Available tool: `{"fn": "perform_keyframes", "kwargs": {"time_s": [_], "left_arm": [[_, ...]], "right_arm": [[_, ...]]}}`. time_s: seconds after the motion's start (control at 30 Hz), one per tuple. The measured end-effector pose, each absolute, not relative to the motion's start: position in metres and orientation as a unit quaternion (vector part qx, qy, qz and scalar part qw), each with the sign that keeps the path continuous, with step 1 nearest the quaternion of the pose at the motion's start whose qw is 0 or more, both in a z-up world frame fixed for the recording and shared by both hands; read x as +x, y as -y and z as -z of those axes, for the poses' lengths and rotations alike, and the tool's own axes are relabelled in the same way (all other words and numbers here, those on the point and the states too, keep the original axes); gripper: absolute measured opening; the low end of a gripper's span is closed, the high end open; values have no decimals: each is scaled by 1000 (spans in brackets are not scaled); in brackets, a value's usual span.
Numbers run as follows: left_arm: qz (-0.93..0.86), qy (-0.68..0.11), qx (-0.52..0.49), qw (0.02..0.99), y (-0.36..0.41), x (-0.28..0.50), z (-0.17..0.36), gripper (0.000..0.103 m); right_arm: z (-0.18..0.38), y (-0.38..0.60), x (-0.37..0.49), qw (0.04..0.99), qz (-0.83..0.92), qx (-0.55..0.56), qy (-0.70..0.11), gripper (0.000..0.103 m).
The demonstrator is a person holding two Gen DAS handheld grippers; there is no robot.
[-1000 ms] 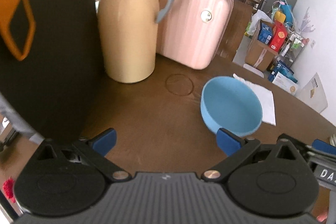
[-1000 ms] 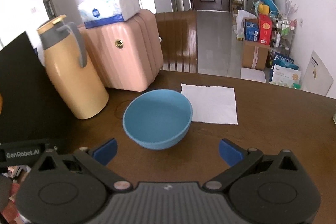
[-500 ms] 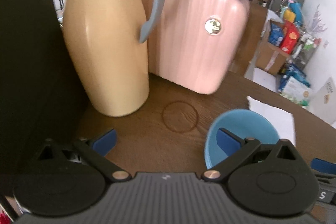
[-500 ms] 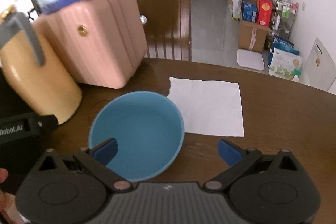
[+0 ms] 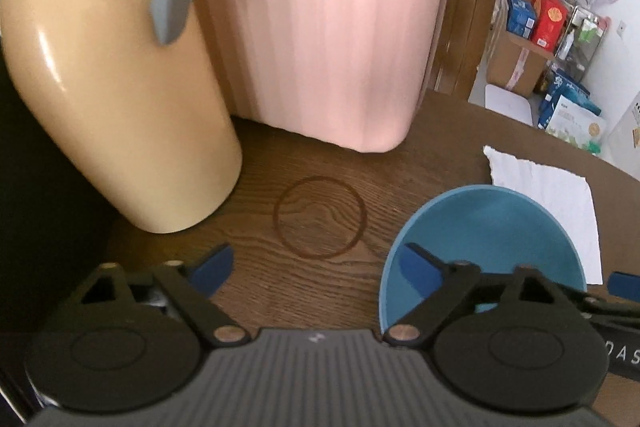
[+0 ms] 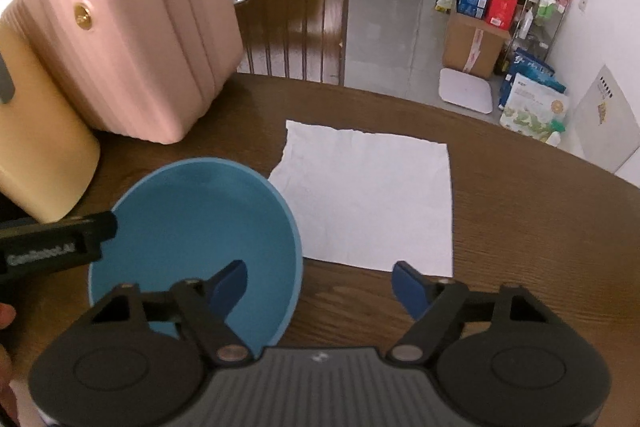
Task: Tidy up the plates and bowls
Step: 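Close both grippers on the rim of the light-blue bowl by the napkin, then lift the bowl with both grippers and carry it over the nested bowls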
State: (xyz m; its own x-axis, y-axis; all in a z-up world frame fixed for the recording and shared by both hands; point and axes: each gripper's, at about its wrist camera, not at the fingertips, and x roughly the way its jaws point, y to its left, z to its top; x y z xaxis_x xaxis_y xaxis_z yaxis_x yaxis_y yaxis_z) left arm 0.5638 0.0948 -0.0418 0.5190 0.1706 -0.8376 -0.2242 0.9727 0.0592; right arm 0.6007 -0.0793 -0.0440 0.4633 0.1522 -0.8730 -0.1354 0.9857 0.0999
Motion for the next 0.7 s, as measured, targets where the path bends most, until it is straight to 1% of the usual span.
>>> {"fn": "perform_keyframes", "kwargs": {"time_s": [0.03,0.07,0.1,0.13,0.17,0.2,0.23,0.27,0.3,0.33,0.37,0.4,0.47,0.7], "left_arm": [[-110,-479,-30,870,-94,565,44,83],[-108,-478,-30,871,-94,564,45,76],[-104,-475,-25,873,-92,563,46,70],[-100,-475,-21,874,-90,564,48,68],[-93,-475,-21,875,-89,564,49,62],[-87,-476,-23,875,-89,564,49,53],[-79,-480,-30,873,-89,564,51,48],[-70,-484,-38,872,-89,564,51,36],[-62,-486,-45,871,-89,563,52,23],[-52,-489,-51,869,-88,562,54,18],[-47,-489,-51,870,-86,561,54,12],[-46,-488,-48,870,-84,560,54,9],[-49,-482,-37,874,-80,556,54,9],[-51,-480,-52,874,-86,553,53,8]], "right_arm": [[46,80,602,854,-88,12,-513,65],[49,79,602,854,-88,9,-513,60],[51,78,602,853,-87,3,-514,47],[52,77,602,852,-88,0,-516,37],[54,78,601,851,-92,4,-517,36],[55,79,601,851,-96,10,-517,35],[56,79,601,851,-99,17,-516,32],[56,80,600,850,-104,25,-515,30],[56,80,600,850,-110,32,-515,24],[56,81,600,849,-116,40,-514,19],[56,81,599,848,-122,47,-513,17],[55,81,597,848,-125,51,-512,14],[54,79,594,849,-135,49,-509,8],[51,77,589,853,-142,49,-500,7]]}}
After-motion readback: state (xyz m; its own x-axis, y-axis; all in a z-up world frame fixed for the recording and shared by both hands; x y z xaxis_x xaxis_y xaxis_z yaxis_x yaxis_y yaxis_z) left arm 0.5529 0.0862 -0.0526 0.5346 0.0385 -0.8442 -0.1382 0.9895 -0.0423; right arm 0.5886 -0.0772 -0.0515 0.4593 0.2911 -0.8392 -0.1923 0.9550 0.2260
